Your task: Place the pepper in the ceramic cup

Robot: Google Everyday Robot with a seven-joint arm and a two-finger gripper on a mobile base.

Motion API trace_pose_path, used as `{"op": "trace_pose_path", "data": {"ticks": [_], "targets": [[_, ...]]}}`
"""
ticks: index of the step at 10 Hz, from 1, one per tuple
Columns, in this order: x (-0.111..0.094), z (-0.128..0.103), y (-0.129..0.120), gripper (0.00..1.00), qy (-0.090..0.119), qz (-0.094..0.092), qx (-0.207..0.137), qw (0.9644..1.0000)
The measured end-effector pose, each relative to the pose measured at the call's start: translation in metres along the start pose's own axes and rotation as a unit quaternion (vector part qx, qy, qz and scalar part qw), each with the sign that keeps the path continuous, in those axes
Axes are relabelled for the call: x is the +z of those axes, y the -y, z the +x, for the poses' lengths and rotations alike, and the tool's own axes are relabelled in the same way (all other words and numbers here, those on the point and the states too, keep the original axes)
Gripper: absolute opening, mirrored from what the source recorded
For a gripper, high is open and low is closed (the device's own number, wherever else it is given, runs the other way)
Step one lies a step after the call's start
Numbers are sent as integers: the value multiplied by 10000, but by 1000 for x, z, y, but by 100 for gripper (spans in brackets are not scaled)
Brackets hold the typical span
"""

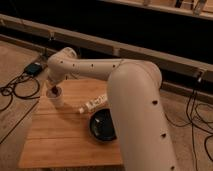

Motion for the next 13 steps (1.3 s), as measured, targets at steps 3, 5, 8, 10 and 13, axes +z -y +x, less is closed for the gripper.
{"op": "trace_pose_path", "data": {"ticks": [3, 5, 8, 10, 13], "targets": [[13, 3, -2, 36, -74, -188, -63, 9998], [15, 2, 3, 56, -69, -216, -77, 9997], [15, 1, 6, 78, -57, -228, -103, 9997], [15, 1, 6, 78, -57, -228, -103, 9997], [15, 1, 6, 78, -57, -229, -104, 9997]]}}
